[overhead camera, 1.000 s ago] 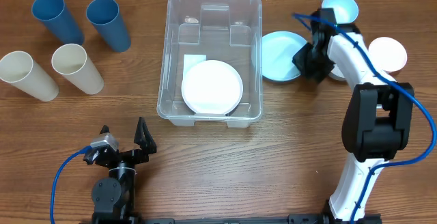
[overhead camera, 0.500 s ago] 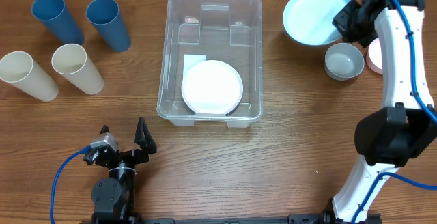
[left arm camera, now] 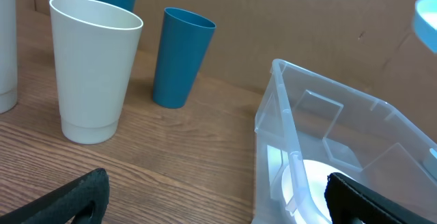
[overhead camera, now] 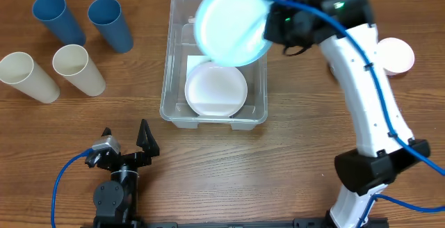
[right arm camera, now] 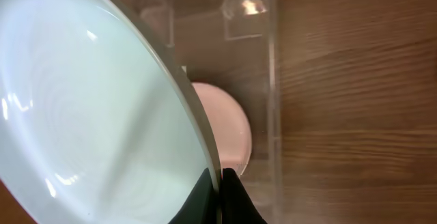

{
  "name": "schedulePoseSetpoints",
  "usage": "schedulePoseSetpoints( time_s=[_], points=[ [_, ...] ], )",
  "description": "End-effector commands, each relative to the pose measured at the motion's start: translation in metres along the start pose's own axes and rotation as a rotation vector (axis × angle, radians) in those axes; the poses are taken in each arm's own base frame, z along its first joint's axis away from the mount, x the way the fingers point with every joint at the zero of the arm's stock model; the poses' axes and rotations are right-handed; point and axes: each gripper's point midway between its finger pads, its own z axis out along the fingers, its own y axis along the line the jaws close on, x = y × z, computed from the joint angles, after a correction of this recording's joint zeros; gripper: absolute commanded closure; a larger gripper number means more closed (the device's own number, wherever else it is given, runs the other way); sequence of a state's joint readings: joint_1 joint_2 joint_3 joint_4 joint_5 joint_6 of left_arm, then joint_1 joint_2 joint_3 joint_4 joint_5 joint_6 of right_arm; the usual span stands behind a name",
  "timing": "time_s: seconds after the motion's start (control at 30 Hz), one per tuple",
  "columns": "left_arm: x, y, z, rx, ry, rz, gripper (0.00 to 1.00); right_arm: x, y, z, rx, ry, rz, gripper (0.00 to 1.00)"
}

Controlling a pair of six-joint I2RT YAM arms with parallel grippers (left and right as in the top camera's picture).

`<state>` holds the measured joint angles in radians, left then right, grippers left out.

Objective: Pack container
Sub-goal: 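Lift the light blue plate and lower it into the bin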

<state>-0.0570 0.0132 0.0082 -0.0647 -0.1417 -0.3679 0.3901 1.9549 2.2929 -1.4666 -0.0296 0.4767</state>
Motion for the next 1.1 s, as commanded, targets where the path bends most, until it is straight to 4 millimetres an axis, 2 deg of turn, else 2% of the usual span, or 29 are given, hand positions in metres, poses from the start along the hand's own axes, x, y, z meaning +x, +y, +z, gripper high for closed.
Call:
schedulePoseSetpoints(
  time_s=[0.0, 0.1, 0.17, 0.43, 0.6, 0.73, 0.77, 0.8, 0.83, 0.87, 1.07],
  points=[
    [-0.001, 0.000, 0.000, 0.004, -0.005, -0.007, 0.00, 0.013, 0.023, 0.023, -0.001, 0.043, -0.039, 0.96],
    [-0.001, 0.000, 0.000, 0.004, -0.005, -0.007, 0.00, 0.033, 0.031, 0.060, 0.037, 0.127, -0.061, 0.96],
    [-0.001, 0.000, 0.000, 0.004, -0.005, -0.008, 0.00, 0.041, 0.028, 0.075, 0.057, 0.161, -0.058, 0.96],
    [-0.001, 0.000, 0.000, 0.004, -0.005, -0.007, 0.00, 0.085, -0.003, 0.128, 0.151, 0.295, -0.021, 0.96],
    [-0.001, 0.000, 0.000, 0.004, -0.005, -0.007, 0.00, 0.105, -0.007, 0.148, 0.150, 0.342, -0.024, 0.96],
    [-0.001, 0.000, 0.000, 0.004, -0.005, -0.008, 0.00, 0.118, -0.012, 0.157, 0.167, 0.368, -0.030, 0.96],
    [-0.001, 0.000, 0.000, 0.004, -0.005, -0.007, 0.00, 0.118, -0.012, 0.157, 0.168, 0.369, -0.030, 0.91],
    [-0.001, 0.000, 0.000, 0.004, -0.005, -0.008, 0.00, 0.118, -0.011, 0.157, 0.166, 0.367, -0.030, 0.69],
    [-0.001, 0.000, 0.000, 0.004, -0.005, -0.008, 0.00, 0.118, -0.011, 0.157, 0.164, 0.365, -0.032, 0.56],
    [-0.001, 0.000, 0.000, 0.004, -0.005, -0.007, 0.00, 0.117, -0.011, 0.157, 0.164, 0.365, -0.034, 0.51],
    [-0.001, 0.000, 0.000, 0.004, -0.005, -0.008, 0.00, 0.107, -0.001, 0.157, 0.116, 0.332, -0.133, 0.48]
  ],
)
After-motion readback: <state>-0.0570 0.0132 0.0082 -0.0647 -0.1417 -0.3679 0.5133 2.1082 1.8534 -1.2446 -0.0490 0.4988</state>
